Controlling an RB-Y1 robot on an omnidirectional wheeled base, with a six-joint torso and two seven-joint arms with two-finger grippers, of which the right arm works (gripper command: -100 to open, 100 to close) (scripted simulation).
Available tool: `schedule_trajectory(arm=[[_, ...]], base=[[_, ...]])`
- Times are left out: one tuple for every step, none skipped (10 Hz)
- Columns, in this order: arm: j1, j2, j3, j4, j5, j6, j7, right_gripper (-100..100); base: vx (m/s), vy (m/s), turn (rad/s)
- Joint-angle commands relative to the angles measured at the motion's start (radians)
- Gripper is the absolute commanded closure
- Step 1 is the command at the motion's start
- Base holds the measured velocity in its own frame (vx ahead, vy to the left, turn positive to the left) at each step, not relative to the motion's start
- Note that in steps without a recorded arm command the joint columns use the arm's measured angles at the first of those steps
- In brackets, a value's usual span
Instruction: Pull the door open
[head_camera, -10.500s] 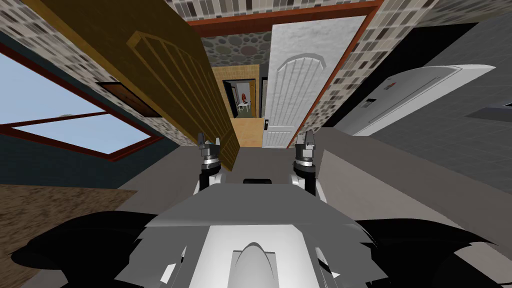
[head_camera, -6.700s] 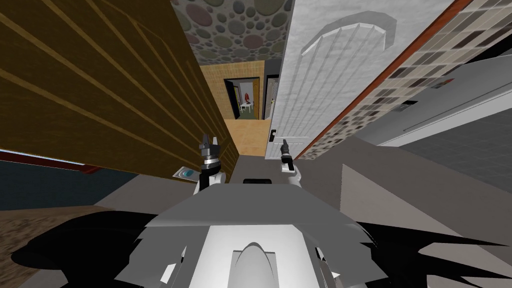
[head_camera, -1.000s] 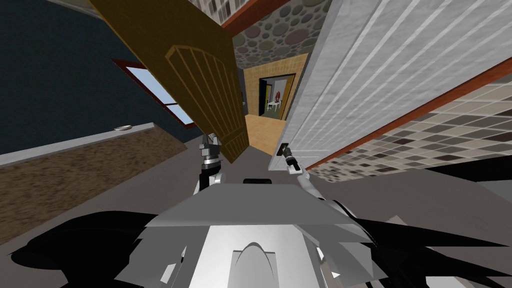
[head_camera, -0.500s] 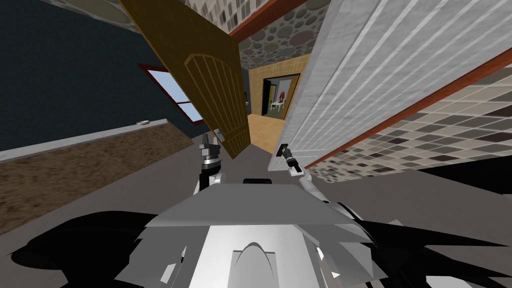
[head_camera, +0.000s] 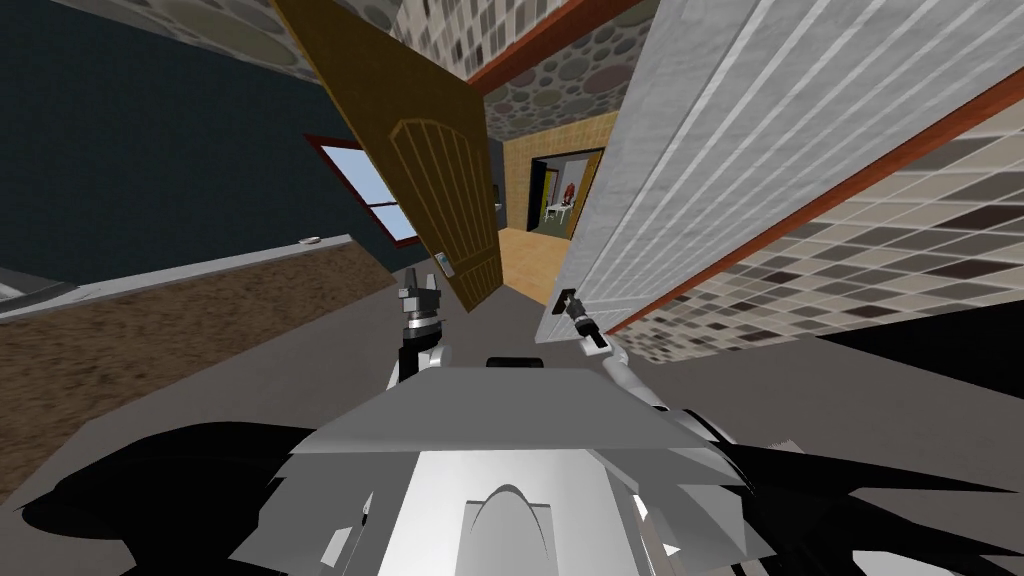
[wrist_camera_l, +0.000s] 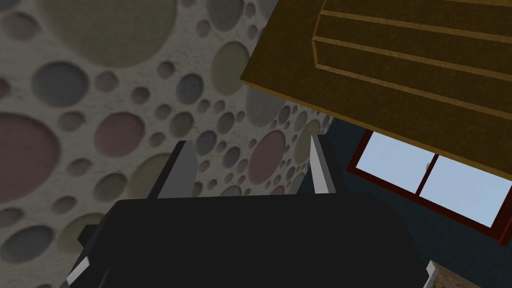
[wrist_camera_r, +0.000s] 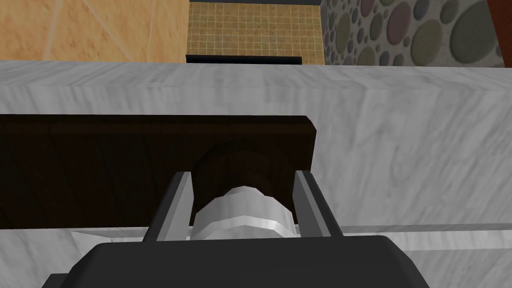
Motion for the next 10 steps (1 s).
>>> schedule_trajectory(arm=[[0.012, -0.020, 0.011, -0.009, 0.000, -0.017, -0.014, 100], [0.022, -0.036, 0.020, -0.014, 0.000, -0.031, -0.026, 100], [0.032, -0.052, 0.030, -0.020, -0.001, -0.045, -0.038, 100], [0.042, -0.069, 0.039, -0.025, -0.001, -0.059, -0.051, 100], [0.051, -0.083, 0.048, -0.030, -0.002, -0.071, -0.062, 100], [0.055, -0.090, 0.052, -0.032, -0.002, -0.077, -0.067, 100], [0.062, -0.102, 0.058, -0.036, -0.002, -0.087, -0.075, 100], [0.069, -0.112, 0.064, -0.040, -0.003, -0.096, -0.083, 100], [0.064, -0.100, 0.068, -0.033, 0.000, -0.091, -0.077, 100], [0.075, -0.117, 0.078, -0.032, 0.000, -0.113, -0.089, 100]], base=[[-0.165, -0.100, 0.117], [-0.212, -0.103, 0.119], [-0.207, -0.107, 0.130], [-0.185, -0.135, 0.123], [-0.180, -0.113, 0.109], [-0.172, -0.079, 0.069], [-0.164, -0.096, 0.065], [-0.160, -0.088, 0.075], [-0.073, -0.030, 0.021], [-0.099, -0.062, 0.095]])
